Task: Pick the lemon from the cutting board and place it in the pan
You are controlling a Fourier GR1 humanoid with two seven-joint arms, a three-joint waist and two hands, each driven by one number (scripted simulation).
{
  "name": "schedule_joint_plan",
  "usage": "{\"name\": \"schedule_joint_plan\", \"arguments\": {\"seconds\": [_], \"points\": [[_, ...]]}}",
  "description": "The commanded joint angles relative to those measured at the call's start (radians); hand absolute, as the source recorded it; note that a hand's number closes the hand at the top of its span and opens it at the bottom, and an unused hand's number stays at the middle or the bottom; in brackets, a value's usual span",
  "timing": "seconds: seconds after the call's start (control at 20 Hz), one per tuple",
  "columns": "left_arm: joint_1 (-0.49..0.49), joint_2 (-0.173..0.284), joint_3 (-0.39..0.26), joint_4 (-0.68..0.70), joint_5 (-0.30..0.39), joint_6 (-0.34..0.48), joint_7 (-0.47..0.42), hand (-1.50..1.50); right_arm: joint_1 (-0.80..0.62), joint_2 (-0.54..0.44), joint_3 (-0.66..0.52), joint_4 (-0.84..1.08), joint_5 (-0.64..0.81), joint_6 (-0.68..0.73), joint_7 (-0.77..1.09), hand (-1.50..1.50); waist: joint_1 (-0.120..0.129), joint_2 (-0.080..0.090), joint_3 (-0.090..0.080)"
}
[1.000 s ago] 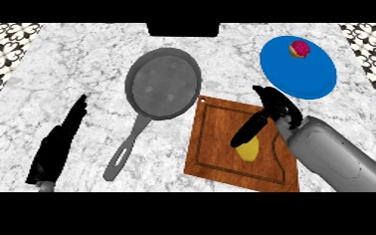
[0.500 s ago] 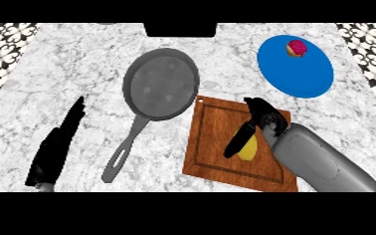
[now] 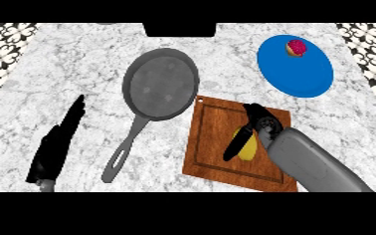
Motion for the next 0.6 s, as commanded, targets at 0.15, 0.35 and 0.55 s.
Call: {"name": "schedule_joint_plan", "arguments": {"seconds": [0.15, 0.35, 0.55], "points": [[-0.018, -0.059, -0.014, 0.037, -0.039, 0.019, -0.007, 0.00, -0.016, 0.028, -0.029, 0.044, 0.024, 0.012, 0.166, -1.50, -0.004, 0.001, 0.000], [0.027, -0.004, 0.019, -0.048, -0.018, -0.028, 0.026, 0.00, 0.035, 0.101, 0.003, 0.054, 0.083, -0.057, 0.162, -1.50, 0.000, -0.001, 0.001], [0.059, -0.009, 0.033, -0.064, -0.028, -0.039, 0.004, 0.00, 0.026, 0.123, -0.048, 0.179, 0.146, -0.068, 0.029, 1.50, 0.007, 0.001, 0.001]]}}
